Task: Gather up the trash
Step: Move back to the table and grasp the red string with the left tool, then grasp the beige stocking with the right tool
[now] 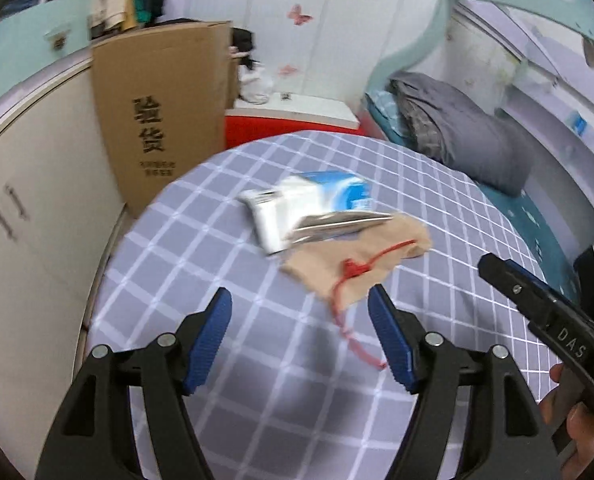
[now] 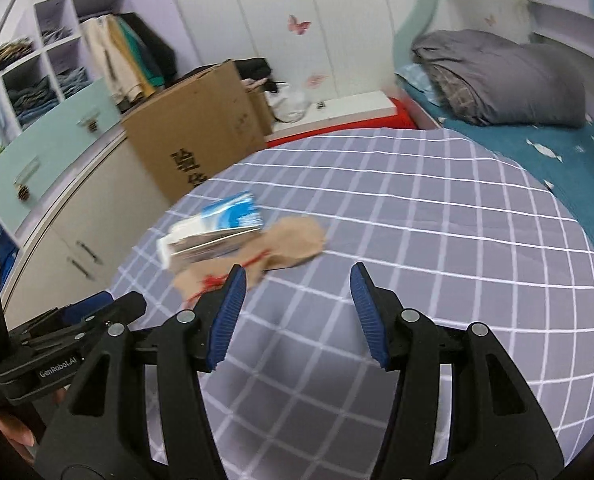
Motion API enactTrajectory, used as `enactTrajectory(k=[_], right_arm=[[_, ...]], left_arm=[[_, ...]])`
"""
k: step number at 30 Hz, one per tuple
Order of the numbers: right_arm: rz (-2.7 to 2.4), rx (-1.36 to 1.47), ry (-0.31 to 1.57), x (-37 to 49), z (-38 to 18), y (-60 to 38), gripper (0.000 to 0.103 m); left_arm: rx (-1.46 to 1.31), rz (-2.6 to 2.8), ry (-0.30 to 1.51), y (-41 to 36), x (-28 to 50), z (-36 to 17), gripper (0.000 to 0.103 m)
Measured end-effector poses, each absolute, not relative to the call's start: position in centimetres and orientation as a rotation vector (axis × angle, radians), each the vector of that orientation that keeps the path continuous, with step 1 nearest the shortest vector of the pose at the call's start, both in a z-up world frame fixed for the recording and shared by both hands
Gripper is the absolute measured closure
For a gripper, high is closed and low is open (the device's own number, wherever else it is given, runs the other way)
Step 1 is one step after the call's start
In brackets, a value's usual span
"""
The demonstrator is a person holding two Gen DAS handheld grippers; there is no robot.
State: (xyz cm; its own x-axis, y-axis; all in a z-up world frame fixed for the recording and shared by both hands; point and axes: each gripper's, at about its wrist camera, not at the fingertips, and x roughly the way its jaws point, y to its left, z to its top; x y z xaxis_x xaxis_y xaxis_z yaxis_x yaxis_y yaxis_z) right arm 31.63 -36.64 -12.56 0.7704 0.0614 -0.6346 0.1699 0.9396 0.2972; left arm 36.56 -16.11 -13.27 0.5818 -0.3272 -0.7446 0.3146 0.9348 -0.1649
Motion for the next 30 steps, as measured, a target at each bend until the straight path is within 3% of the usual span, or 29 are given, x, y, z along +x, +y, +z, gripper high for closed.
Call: enactTrajectory(k=[9,15,17,19,21,30], right_arm=[[-0.055,0.366,0.71,32.3,-13.6,-38.8,0.048],[-0.043,0.367,0.721,33.1,-13.9,-39.1,0.048],[-0.042,0.366,0.721,33.3,-13.8,-39.0,0.048],[-0.042,0.365,0.721,33.5,-13.7,-38.9,0.047],[-0.04,0.361,0.72,33.6,-13.6,-38.8,0.046],[-0.002,0.321,0.793,36.7,-14.0,-36.1,0.04]], left_arm=[[0.044,-0.38,0.907,-21.1,39.2,-15.0,0.034],[0.066,-0.402,0.916,-22.5,40.2,-15.6,0.049],[0.075,-0.41,0.936,-22.9,40.7,-16.1,0.061],[0.07,-0.418,0.952,-22.9,41.0,-16.3,0.085],[0.067,-0.437,0.953,-22.7,40.8,-16.3,0.091],[-0.055,-0.466,0.824,-18.2,38.6,-12.5,0.094]])
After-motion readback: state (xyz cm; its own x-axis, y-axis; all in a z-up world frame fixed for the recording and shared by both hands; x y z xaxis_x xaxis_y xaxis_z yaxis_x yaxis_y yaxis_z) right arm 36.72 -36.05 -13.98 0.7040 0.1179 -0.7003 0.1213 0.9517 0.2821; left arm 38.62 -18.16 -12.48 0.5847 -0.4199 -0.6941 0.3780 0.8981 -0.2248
